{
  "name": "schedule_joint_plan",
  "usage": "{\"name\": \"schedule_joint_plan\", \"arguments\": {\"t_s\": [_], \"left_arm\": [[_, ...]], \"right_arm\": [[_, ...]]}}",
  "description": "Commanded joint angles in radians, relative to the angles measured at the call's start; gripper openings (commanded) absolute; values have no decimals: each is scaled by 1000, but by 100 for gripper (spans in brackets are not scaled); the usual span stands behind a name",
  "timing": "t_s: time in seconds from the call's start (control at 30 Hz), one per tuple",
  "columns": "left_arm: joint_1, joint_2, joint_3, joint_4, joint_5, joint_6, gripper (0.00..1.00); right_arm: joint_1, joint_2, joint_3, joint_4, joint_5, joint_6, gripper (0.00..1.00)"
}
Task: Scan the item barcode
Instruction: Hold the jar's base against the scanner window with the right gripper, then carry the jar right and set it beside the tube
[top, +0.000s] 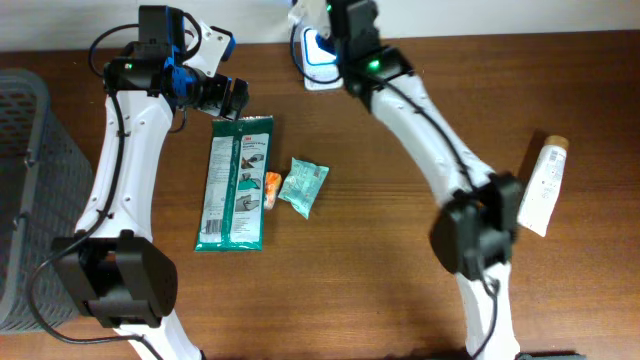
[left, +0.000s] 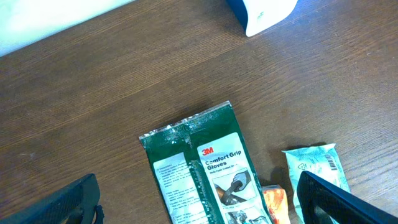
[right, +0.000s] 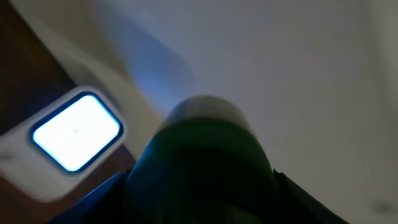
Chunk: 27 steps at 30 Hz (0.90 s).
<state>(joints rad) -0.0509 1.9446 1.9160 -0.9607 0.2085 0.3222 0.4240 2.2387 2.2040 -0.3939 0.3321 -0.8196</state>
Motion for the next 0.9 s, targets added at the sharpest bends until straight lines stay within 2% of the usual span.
{"name": "schedule_joint_plan", "arguments": {"t_s": [0.0, 0.13, 0.27, 0.33, 0.4, 0.67, 0.87], "left_arm": [[3, -32, 19, 0, 4, 5, 99], [3, -32, 19, 0, 4, 5, 99], [3, -32, 19, 0, 4, 5, 99], [4, -32, 19, 0, 4, 5, 99], [3, -32, 19, 0, 4, 5, 99], [3, -32, 19, 0, 4, 5, 99], [3, -32, 19, 0, 4, 5, 99]], "right_arm": [[-6, -130, 22, -196, 12, 322, 63], [-7, -153, 22, -567, 4, 632, 64], [-18, -143, 21, -813, -140, 791, 64], [-47, -129, 16, -935, -265, 822, 60], [-72, -119, 1, -978, -315, 828, 55], [-238, -115, -193, -956, -350, 844, 53], [-412, -115, -242, -913, -307, 835, 52]]}}
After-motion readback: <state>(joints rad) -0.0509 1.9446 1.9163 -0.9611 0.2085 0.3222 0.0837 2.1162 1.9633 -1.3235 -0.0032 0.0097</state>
